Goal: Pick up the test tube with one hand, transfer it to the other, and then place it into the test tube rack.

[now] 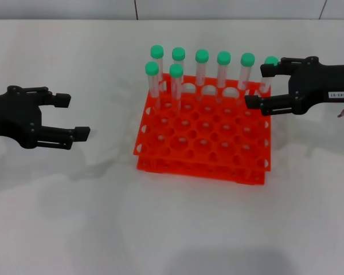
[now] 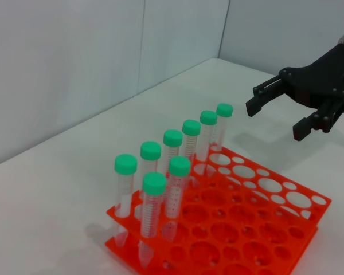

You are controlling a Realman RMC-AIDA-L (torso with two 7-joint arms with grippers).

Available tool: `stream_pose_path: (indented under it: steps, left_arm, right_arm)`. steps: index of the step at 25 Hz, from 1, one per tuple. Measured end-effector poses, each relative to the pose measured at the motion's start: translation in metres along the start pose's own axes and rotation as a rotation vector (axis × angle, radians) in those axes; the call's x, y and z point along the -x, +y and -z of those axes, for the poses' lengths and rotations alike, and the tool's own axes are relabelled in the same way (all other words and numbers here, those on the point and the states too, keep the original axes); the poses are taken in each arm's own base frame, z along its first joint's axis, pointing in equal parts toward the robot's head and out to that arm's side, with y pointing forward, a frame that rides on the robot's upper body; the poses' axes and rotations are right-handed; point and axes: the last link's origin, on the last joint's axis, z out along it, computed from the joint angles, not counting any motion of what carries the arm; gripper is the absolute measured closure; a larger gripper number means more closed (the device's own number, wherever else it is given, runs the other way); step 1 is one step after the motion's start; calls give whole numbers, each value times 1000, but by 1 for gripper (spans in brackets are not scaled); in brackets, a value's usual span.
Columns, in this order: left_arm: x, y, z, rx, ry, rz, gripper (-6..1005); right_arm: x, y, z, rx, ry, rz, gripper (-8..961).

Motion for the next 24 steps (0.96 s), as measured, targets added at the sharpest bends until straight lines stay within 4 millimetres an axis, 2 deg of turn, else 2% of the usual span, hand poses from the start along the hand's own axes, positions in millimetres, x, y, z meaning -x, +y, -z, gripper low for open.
stream_pose_path:
  steps: [24]
  left_arm:
    - [-3,2,1,17,20,-8,115]
  right_arm:
    - [1,3,-1,-4,12,21,97]
